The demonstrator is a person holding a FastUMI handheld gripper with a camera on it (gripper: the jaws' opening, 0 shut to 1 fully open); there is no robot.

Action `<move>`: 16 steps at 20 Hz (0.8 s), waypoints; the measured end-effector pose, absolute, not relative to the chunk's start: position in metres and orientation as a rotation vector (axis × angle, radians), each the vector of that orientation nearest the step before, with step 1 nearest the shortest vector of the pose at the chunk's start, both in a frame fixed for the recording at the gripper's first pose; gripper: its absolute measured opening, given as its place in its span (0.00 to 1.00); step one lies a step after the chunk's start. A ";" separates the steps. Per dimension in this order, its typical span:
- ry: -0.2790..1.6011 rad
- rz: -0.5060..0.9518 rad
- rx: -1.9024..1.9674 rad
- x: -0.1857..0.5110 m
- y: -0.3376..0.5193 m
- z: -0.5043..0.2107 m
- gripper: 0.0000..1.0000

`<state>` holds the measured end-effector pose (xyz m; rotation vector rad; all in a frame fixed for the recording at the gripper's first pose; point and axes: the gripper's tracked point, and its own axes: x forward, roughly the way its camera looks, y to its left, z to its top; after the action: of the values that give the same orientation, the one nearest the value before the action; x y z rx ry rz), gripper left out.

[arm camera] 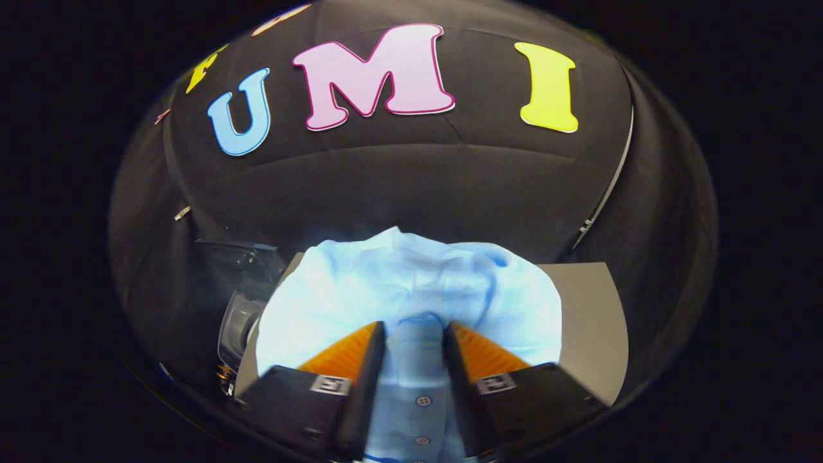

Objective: Put the clothes into the washing machine and then close the washing machine lid.

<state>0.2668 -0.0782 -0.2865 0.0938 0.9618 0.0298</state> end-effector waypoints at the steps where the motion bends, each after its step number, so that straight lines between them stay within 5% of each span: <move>1: 0.965 0.037 0.090 0.266 -0.079 -0.286 0.33; 2: 0.955 0.030 0.099 0.267 -0.081 -0.286 0.32; 3: 0.950 0.030 0.099 0.266 -0.080 -0.285 0.11; 16: 0.706 0.014 0.003 0.249 -0.061 -0.165 0.11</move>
<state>0.2486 -0.0609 -0.1649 0.0025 0.7063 0.0144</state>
